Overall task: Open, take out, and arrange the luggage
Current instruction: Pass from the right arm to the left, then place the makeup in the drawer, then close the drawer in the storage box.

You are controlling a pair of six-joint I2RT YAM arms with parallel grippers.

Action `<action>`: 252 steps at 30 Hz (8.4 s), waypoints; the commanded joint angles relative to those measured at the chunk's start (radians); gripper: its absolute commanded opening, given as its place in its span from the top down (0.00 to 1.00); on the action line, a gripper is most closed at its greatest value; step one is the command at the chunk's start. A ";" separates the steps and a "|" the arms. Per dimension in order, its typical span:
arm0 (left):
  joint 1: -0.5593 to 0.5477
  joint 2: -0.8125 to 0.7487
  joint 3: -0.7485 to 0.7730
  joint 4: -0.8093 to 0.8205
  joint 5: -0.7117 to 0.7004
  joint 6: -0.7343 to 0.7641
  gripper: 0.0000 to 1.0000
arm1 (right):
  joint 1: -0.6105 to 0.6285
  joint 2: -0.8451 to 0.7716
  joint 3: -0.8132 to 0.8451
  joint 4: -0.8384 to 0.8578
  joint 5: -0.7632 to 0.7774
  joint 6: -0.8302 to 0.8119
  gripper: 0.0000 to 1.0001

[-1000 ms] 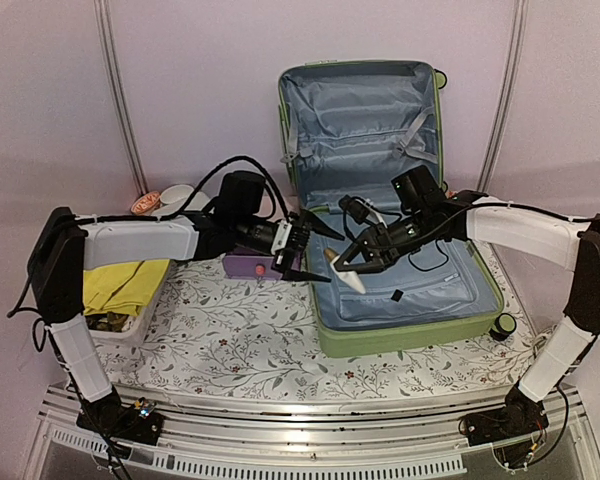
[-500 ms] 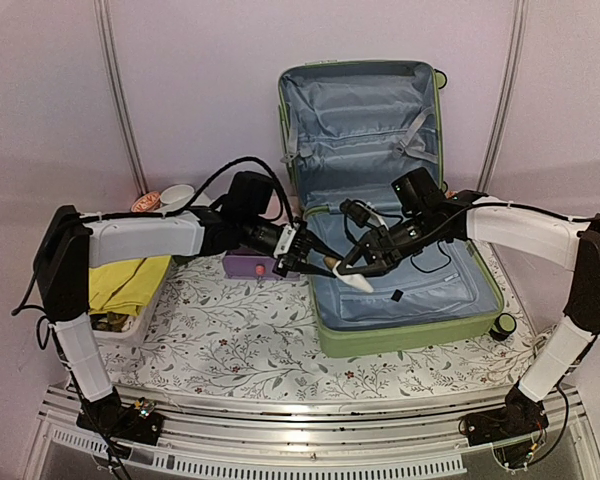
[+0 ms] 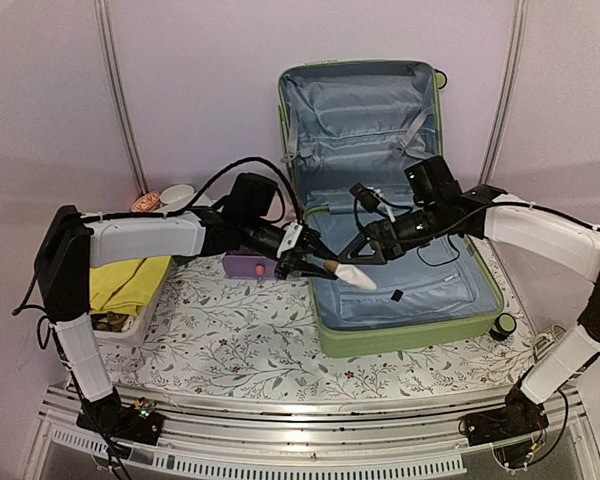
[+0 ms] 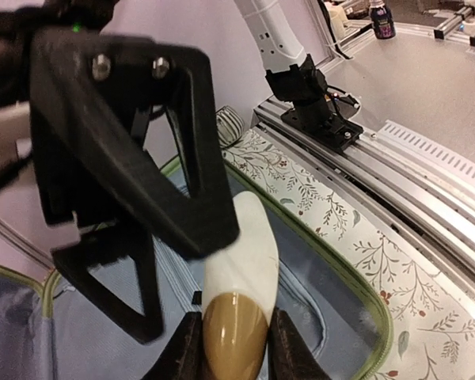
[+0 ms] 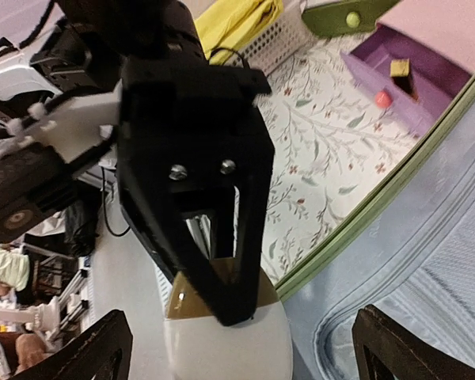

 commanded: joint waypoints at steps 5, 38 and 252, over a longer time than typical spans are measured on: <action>-0.006 -0.002 0.009 0.031 -0.033 -0.403 1.00 | 0.012 -0.281 -0.209 0.252 0.213 -0.094 0.07; -0.052 -0.060 0.009 0.052 -0.098 -0.760 1.00 | 0.147 -0.404 -0.490 0.603 0.463 -0.664 0.32; 0.360 0.321 -0.095 0.408 -0.753 -1.481 0.46 | -0.063 -0.371 -0.374 0.123 1.024 0.146 0.09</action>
